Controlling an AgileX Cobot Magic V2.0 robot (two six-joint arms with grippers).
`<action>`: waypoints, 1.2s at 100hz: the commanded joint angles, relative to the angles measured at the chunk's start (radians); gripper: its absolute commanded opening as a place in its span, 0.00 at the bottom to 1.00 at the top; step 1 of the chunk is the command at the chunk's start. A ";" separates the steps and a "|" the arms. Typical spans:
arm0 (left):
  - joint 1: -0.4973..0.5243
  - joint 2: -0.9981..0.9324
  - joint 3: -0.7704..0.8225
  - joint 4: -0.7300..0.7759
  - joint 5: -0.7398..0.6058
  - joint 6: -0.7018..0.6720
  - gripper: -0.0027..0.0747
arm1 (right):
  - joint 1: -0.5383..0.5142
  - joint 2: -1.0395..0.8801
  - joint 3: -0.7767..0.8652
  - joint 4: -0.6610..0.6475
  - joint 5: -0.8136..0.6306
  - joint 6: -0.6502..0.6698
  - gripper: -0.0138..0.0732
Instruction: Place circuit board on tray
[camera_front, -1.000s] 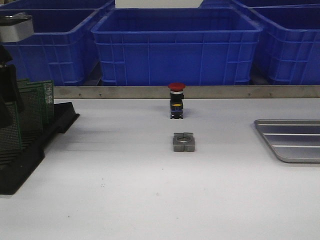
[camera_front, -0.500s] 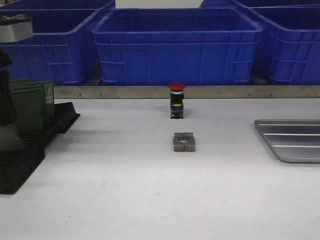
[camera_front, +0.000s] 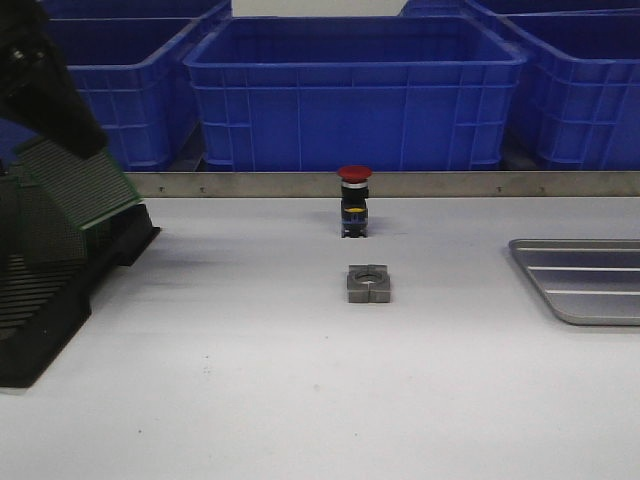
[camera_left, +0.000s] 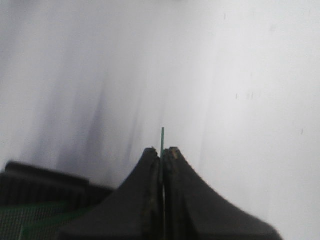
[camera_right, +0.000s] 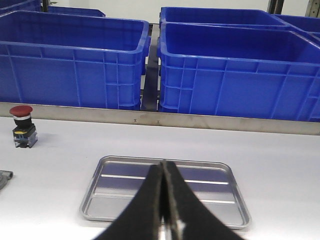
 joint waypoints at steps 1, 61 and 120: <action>-0.030 -0.055 -0.031 -0.192 0.067 -0.006 0.01 | -0.002 -0.025 -0.012 -0.010 -0.074 -0.002 0.03; -0.389 -0.055 -0.031 -0.302 0.067 -0.006 0.01 | -0.002 -0.025 -0.012 -0.010 -0.074 -0.002 0.03; -0.400 -0.055 -0.031 -0.301 0.067 -0.006 0.01 | -0.002 -0.025 -0.033 0.003 -0.094 -0.002 0.03</action>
